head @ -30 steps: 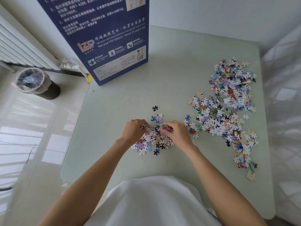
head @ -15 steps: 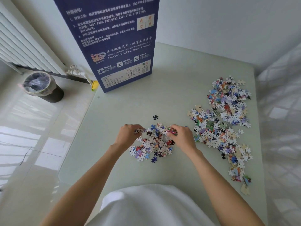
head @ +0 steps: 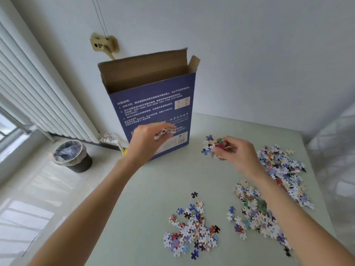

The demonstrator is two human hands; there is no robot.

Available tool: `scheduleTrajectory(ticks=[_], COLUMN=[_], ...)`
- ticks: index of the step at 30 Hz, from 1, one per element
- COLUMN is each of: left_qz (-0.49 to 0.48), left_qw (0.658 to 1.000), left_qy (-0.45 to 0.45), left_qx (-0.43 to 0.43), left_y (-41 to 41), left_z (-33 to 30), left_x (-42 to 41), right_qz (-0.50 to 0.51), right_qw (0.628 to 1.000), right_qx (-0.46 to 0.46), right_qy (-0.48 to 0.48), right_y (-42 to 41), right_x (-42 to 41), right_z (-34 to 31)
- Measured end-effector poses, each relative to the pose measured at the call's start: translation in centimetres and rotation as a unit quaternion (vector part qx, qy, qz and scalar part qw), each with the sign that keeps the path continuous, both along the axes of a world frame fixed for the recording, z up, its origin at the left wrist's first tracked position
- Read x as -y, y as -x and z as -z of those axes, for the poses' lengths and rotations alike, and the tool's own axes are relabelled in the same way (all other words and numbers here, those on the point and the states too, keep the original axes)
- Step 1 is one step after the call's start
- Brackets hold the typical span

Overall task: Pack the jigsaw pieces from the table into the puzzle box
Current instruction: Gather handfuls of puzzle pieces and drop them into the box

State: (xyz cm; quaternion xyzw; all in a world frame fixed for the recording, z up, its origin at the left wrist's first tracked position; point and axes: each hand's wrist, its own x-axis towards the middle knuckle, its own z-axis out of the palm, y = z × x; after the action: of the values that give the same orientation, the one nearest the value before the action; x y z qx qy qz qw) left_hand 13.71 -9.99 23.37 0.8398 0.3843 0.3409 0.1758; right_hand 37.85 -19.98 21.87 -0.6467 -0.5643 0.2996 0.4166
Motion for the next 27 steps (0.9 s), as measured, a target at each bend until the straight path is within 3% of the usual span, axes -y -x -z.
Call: scheduleTrajectory(ticks=[5, 8, 12, 15, 20, 27], left_qz=[-0.06, -0.096, -0.097, -0.097, -0.106, -0.092], left_qw=[0.988, 0.986, 0.986, 0.984, 0.979, 0.981], left_qy=[-0.14, -0.139, -0.101, -0.066, -0.051, -0.09], left_qx=[0.013, -0.003, -0.086, -0.133, -0.168, -0.148], left_y=[0.0, 0.1, 0.4, 1.0, 2.2, 2.9], left_z=[-7.2, -7.9, -7.3, -6.9, -6.4, -5.7], left_x=[-8.1, -11.8, -14.1, -14.1, -13.9, -13.4], right_qz=[-0.02, -0.034, -0.054, -0.073, -0.142, -0.244], right_qw=[0.997, 0.996, 0.994, 0.986, 0.938, 0.899], right_qx=[-0.018, -0.019, -0.002, 0.08, 0.266, 0.343], right_qy=[-0.066, -0.08, -0.094, -0.13, -0.17, -0.123], right_y=[-0.2, 0.1, 0.7, 2.1, 4.7, 7.1], right_x=[-7.1, -11.9, -18.1, -21.1, -24.1, -25.3], right_z=[-6.7, -9.1, -11.0, -11.7, -11.2, -10.8])
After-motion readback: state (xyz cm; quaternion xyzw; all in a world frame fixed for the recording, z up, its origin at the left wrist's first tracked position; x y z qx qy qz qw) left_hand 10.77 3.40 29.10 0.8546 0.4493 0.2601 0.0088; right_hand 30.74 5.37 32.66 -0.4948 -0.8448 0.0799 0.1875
